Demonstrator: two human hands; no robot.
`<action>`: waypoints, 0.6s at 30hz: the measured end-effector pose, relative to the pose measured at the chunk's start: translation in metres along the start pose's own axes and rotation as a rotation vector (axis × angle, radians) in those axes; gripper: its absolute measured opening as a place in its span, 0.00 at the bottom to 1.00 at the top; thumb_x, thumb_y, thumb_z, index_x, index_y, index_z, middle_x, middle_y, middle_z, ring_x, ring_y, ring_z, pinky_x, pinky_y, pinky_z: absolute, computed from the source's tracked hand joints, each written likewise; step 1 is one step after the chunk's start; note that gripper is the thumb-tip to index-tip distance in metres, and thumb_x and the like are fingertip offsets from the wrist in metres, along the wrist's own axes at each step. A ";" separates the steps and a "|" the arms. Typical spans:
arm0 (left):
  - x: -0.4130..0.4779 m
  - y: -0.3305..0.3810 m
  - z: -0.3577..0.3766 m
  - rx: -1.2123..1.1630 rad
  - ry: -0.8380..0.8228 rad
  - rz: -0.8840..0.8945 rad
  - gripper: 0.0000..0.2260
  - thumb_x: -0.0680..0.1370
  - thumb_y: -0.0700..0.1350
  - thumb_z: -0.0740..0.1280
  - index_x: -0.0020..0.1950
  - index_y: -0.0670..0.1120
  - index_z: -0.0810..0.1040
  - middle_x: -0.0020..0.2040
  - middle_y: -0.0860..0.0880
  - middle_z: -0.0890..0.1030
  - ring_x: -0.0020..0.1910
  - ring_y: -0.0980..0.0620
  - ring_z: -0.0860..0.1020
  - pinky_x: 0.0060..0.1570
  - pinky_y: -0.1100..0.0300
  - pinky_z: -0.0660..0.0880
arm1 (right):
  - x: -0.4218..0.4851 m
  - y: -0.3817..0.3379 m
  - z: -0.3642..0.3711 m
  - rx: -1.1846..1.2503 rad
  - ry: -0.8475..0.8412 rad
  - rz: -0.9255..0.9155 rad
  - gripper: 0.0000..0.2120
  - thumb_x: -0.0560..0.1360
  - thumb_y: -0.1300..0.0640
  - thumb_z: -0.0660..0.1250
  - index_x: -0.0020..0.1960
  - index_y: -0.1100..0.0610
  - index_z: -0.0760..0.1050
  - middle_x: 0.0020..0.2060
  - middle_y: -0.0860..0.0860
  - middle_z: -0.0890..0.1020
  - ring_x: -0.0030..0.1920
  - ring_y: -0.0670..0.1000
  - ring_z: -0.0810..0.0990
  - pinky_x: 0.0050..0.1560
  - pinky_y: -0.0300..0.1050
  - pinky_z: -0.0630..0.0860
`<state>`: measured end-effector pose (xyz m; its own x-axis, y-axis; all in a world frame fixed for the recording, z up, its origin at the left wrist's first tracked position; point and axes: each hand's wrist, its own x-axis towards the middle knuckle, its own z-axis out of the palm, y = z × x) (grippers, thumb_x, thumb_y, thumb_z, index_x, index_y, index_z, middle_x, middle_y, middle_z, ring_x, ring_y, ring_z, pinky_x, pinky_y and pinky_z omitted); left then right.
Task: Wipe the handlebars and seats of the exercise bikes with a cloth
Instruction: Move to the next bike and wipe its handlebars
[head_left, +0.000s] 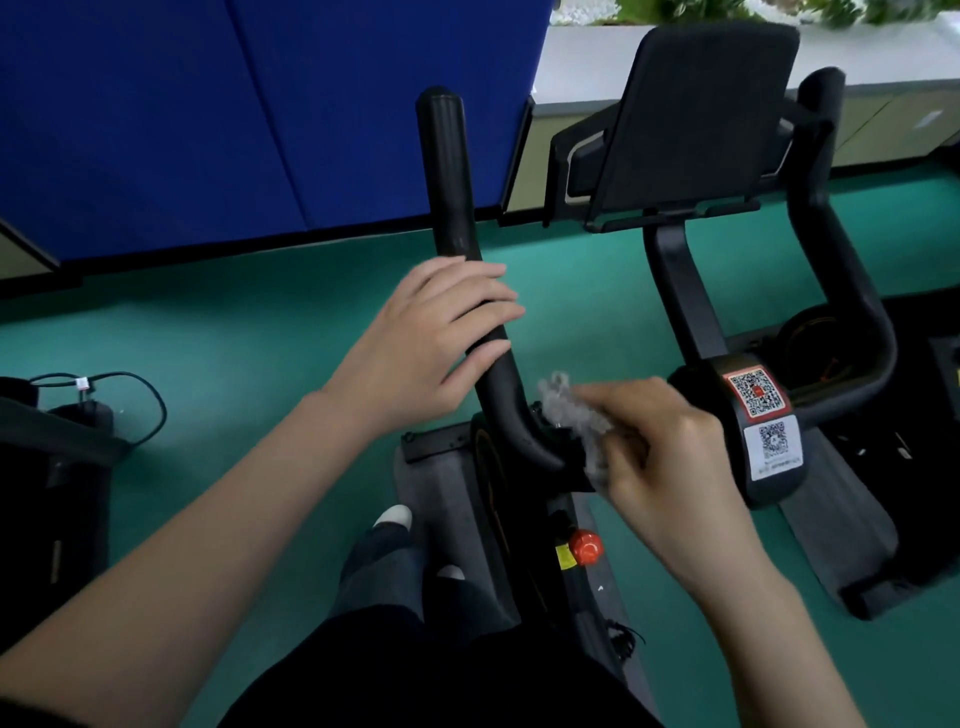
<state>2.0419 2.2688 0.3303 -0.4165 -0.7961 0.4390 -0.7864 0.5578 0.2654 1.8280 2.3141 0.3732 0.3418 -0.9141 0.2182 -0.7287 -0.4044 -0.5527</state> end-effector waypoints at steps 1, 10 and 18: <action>0.004 0.000 -0.002 0.002 -0.020 0.016 0.13 0.79 0.47 0.60 0.58 0.43 0.79 0.57 0.48 0.79 0.65 0.47 0.73 0.70 0.53 0.59 | 0.001 -0.003 0.003 0.001 0.043 0.015 0.23 0.63 0.78 0.62 0.52 0.62 0.81 0.44 0.52 0.82 0.46 0.55 0.79 0.50 0.36 0.72; 0.006 -0.004 0.002 -0.154 -0.042 -0.037 0.12 0.79 0.48 0.59 0.50 0.44 0.81 0.50 0.49 0.78 0.60 0.49 0.73 0.72 0.53 0.56 | -0.032 -0.012 0.016 -0.063 0.042 -0.064 0.22 0.68 0.68 0.52 0.52 0.63 0.81 0.51 0.53 0.82 0.50 0.55 0.76 0.55 0.42 0.72; 0.006 -0.010 0.008 -0.246 0.027 -0.002 0.11 0.80 0.47 0.60 0.48 0.44 0.81 0.47 0.49 0.78 0.58 0.50 0.73 0.71 0.54 0.57 | -0.031 -0.032 0.043 -0.163 0.270 0.091 0.22 0.67 0.73 0.57 0.56 0.64 0.80 0.53 0.54 0.81 0.53 0.55 0.74 0.59 0.44 0.71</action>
<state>2.0434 2.2569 0.3230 -0.4002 -0.7926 0.4601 -0.6510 0.5992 0.4660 1.8658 2.3569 0.3495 0.1170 -0.9126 0.3917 -0.8418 -0.3004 -0.4485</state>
